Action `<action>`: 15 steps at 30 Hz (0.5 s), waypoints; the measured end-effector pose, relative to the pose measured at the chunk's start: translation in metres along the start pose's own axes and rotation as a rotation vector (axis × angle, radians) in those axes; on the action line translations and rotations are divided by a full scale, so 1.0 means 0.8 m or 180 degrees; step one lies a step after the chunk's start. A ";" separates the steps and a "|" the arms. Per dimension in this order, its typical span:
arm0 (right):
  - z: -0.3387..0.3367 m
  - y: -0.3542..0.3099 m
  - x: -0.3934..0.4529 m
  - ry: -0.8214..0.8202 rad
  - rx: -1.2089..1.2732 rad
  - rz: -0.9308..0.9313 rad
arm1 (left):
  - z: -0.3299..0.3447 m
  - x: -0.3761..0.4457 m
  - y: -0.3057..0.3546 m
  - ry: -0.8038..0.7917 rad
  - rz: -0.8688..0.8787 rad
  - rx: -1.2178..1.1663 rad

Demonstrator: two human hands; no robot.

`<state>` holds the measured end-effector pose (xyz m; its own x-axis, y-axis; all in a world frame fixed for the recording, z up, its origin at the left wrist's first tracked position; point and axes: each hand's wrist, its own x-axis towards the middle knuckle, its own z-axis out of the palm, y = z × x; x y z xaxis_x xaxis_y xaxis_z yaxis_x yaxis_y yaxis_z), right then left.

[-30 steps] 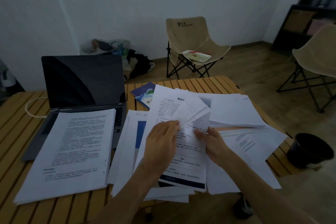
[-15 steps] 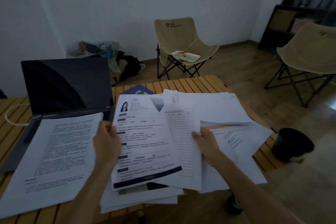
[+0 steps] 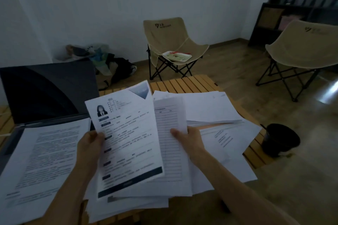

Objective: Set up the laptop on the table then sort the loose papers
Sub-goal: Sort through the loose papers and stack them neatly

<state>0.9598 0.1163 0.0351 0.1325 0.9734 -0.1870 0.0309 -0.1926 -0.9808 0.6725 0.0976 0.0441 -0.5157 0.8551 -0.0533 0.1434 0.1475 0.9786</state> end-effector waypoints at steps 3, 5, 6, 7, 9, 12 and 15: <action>0.023 0.001 -0.007 -0.0161 0.0035 -0.0146 | 0.004 -0.001 -0.008 -0.0242 -0.0055 0.0251; 0.031 0.002 -0.011 -0.0186 -0.0100 -0.0282 | 0.008 -0.005 -0.007 -0.0096 0.0042 0.0503; 0.032 0.003 -0.012 -0.0206 -0.0094 -0.0350 | 0.010 -0.007 -0.006 -0.0031 0.0090 0.0573; 0.033 0.005 -0.013 -0.0238 -0.0045 -0.0382 | 0.012 -0.009 -0.006 -0.0016 0.0138 0.0595; 0.031 0.007 -0.014 -0.0298 0.0041 -0.0412 | 0.015 -0.013 -0.006 -0.0101 0.0171 0.0629; 0.027 0.007 -0.016 -0.0309 0.0037 -0.0490 | 0.020 -0.016 -0.002 -0.0194 0.0208 0.0490; 0.024 0.009 -0.014 -0.0286 -0.0062 -0.0494 | 0.025 -0.023 0.006 -0.0567 0.0256 0.0344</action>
<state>0.9394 0.1062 0.0288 0.0357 0.9986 -0.0386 0.0633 -0.0408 -0.9972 0.6999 0.0925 0.0458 -0.3430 0.9391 -0.0195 0.2727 0.1194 0.9547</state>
